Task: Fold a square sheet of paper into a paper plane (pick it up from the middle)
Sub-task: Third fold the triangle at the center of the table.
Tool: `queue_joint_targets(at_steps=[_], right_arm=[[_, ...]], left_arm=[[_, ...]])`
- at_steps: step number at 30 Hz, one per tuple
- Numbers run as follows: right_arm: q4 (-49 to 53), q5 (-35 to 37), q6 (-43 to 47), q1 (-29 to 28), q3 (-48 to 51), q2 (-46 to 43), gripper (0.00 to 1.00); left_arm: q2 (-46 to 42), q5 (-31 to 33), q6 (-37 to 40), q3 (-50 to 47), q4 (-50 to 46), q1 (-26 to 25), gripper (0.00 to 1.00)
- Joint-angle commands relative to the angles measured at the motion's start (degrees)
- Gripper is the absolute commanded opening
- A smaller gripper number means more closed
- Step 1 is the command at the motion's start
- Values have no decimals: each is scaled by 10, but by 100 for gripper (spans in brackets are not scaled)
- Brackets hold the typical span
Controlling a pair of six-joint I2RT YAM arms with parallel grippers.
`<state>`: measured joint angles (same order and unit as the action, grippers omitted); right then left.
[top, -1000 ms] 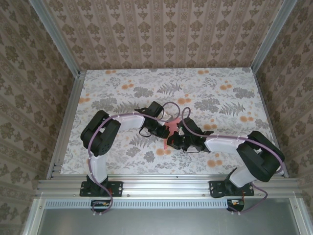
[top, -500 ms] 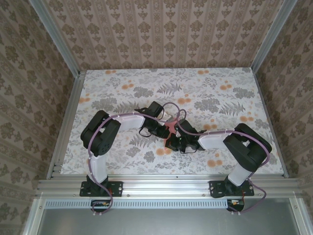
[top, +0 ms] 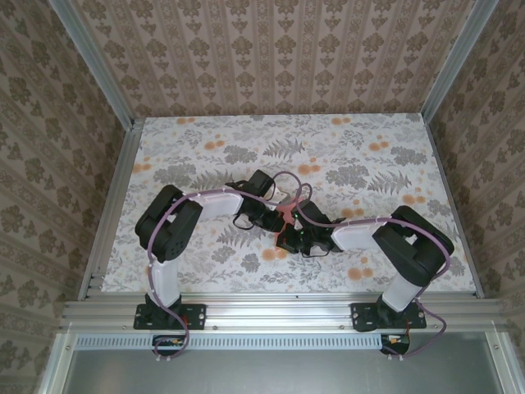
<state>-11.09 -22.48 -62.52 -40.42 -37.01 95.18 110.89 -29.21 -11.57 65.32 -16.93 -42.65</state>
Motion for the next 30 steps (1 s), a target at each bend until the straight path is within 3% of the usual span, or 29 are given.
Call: queue_joint_targets(at_steps=[1,5,11,21,30], right_arm=[[32,13,11,-4,-1,-41,0],[13,-15,2,-7,-6,-42,0],[-1,-1,-9,-12,4,-7,0],[83,29,13,-13,-2,11,0],[8,-20,-1,-15,-6,-19,0]], left_arm=[[13,21,6,-14,-26,0,0],[14,21,8,-13,-26,0,0],[13,21,6,-12,-26,0,0],[14,21,6,-9,-29,-1,0],[16,21,6,-7,-30,0,0]])
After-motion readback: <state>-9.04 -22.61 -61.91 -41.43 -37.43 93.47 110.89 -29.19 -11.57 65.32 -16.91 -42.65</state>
